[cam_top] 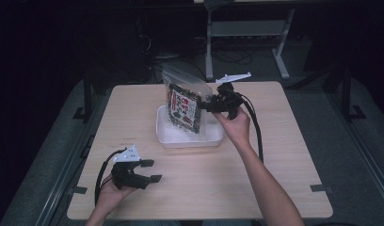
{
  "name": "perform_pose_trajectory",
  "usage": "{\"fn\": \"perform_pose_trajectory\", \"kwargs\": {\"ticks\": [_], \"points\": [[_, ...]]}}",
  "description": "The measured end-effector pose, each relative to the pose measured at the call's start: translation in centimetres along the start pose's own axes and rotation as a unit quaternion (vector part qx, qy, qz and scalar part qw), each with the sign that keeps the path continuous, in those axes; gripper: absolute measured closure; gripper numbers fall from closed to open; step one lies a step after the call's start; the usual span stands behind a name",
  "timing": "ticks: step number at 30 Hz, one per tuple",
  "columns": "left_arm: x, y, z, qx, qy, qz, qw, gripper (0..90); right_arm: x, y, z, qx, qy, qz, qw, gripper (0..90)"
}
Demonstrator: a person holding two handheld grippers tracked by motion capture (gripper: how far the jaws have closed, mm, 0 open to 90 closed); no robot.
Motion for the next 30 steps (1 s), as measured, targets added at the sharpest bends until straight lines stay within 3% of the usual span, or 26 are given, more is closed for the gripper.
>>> {"fn": "perform_pose_trajectory", "kwargs": {"ticks": [4,20,30], "points": [[0.0,0.0,0.0,0.000,0.000,0.000,1.0000,30.5,-0.2,-0.3,0.1,0.015,-0.001,-0.003,0.9999,41.4],[0.0,-0.1,0.0,0.001,0.000,-0.001,1.0000,30.4,-0.8,-1.2,1.0,0.031,-0.008,-0.001,0.9995,35.5],[0.0,-0.1,0.1,0.006,0.001,0.001,1.0000,30.0,-2.5,-3.0,1.4,0.036,-0.001,0.011,0.9993,33.4]]}}
Point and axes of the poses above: each handheld gripper's, and its own axes: y roughly forward along the jaws, x roughly out of its top, z roughly to its left, the point moved 4 cm from there along y, roughly forward along the jaws, and after that the axes turned 10 degrees about x, right-handed, at the moved point
